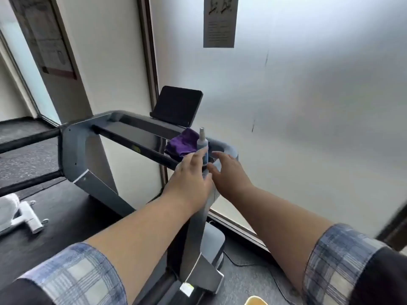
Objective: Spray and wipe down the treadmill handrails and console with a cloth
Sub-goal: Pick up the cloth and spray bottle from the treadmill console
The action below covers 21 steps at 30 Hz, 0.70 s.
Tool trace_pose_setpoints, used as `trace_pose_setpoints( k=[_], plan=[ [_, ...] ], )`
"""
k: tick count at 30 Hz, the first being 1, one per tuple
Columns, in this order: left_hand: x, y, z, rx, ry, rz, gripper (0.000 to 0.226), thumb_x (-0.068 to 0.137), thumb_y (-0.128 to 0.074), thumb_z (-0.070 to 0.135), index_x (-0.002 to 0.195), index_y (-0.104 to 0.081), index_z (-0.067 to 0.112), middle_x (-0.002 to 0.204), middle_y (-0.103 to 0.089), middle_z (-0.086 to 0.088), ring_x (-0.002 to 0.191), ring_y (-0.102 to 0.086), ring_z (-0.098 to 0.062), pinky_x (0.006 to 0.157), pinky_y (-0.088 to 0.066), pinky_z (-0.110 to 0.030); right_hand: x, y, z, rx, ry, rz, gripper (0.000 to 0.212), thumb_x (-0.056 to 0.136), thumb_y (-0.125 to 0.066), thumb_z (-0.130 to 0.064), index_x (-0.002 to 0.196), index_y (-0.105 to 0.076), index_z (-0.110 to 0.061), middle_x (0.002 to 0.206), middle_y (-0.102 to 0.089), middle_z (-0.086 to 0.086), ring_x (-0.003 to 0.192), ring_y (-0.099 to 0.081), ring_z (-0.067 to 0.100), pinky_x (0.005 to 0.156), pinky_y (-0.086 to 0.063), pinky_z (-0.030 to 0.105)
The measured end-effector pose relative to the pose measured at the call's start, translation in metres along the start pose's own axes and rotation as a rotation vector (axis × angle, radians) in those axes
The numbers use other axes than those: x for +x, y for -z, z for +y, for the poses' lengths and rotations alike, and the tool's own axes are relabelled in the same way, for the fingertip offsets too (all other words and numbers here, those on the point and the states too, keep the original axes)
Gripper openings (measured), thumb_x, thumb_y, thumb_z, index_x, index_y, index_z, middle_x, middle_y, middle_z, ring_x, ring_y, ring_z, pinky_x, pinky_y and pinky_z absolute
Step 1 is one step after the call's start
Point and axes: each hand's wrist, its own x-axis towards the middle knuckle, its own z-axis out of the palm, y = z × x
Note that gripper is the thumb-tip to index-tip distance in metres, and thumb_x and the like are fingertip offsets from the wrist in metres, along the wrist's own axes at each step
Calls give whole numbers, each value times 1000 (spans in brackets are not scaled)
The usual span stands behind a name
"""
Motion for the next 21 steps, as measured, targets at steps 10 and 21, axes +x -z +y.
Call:
trace_pose_setpoints(
  k=[10,21],
  plan=[
    [111,-29,-46,79,200,-74,76,98,-54,32,153,-3,44,151,-33,-7,123,-51,-29,98,-47,-49,104,-22,14,291,-213,34,45,102,-48,-23,147,-44,-23,138,-58,1,123,-56,16,92,-39,21],
    [139,-71,-54,124,241,-11,100,91,-66,29,146,16,51,149,-39,-2,119,-60,-22,96,-51,-47,150,-29,33,451,-43,-261,15,93,-54,-38,86,-62,-27,70,-68,-13,66,-65,4,56,-49,23]
  ],
)
